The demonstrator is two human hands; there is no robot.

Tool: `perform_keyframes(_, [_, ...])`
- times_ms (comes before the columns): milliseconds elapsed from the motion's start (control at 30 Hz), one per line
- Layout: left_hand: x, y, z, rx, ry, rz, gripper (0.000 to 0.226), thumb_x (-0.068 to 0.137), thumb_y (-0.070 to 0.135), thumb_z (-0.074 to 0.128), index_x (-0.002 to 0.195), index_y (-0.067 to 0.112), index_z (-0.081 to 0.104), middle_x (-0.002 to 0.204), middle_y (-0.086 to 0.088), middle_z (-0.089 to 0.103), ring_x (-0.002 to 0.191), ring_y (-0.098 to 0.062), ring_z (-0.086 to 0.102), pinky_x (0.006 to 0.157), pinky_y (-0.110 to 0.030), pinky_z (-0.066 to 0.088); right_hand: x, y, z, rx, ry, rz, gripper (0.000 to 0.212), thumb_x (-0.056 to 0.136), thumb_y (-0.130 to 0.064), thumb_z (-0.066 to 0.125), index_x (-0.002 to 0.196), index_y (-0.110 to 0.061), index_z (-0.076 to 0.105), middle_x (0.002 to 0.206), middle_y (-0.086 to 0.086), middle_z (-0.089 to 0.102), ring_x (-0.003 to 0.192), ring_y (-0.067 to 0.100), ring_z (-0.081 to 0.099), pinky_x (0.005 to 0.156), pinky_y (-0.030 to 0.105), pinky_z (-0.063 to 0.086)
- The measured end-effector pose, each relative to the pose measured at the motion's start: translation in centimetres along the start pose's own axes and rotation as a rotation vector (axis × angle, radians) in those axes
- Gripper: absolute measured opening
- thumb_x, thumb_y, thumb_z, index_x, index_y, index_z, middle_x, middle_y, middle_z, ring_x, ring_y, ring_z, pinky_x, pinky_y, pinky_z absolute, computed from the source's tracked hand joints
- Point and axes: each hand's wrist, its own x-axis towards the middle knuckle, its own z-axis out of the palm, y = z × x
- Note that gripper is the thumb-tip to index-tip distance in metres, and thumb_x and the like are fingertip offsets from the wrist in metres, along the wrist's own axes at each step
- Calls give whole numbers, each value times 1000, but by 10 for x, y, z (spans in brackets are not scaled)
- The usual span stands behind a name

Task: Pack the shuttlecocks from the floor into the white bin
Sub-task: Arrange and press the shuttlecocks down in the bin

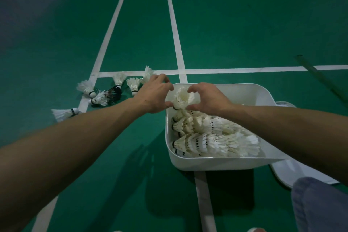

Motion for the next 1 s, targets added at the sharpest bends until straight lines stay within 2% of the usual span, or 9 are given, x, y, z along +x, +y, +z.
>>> perform_keyframes(233, [-29,-25,-22,201,-53,81,57,86,46,61,133,17,47,136,-6,41,125,-26,35,104,-43,38,-4,-44,-12,-122,-24,-115,55,78,-45,75,125,-25,55,124,1,54,117,21,49,95,36,43])
perform_keyframes(367, [-68,-59,-25,306,-173,60,60,87,49,58,137,19,42,138,-6,37,126,-27,35,103,-43,39,4,-103,-13,-164,-3,-266,54,77,-47,75,122,-24,56,120,2,55,113,23,51,92,38,46])
perform_keyframes(567, [-140,-154,-19,274,-334,-162,59,86,49,60,135,19,46,138,-7,38,125,-27,36,107,-39,34,30,-191,39,-200,-140,-388,63,74,-50,76,125,-21,53,124,5,55,116,27,52,94,43,48])
perform_keyframes(667, [-181,-206,8,212,-417,-328,61,85,50,61,136,20,44,141,-9,36,126,-29,38,107,-34,31,47,-219,81,-190,-234,-403,69,74,-50,76,131,-20,50,127,7,53,119,29,50,96,42,47])
perform_keyframes(833, [-235,-270,67,36,-536,-582,69,85,49,62,143,23,35,141,-13,36,128,-31,40,107,-32,29,77,-250,142,-122,-301,-401,67,78,-47,75,133,-20,47,131,7,50,123,28,47,98,43,45])
perform_keyframes(933, [-247,-288,96,-22,-594,-636,75,80,48,69,142,23,34,138,-13,42,124,-30,45,103,-32,34,97,-266,171,-86,-310,-400,63,79,-46,74,132,-20,49,129,6,51,122,27,47,98,43,45])
perform_keyframes(1000, [-249,-295,109,-5,-608,-619,71,76,40,73,136,23,40,129,-10,51,116,-28,51,98,-32,40,110,-275,187,-70,-305,-404,61,79,-45,74,130,-20,50,127,6,52,120,27,48,97,42,46])
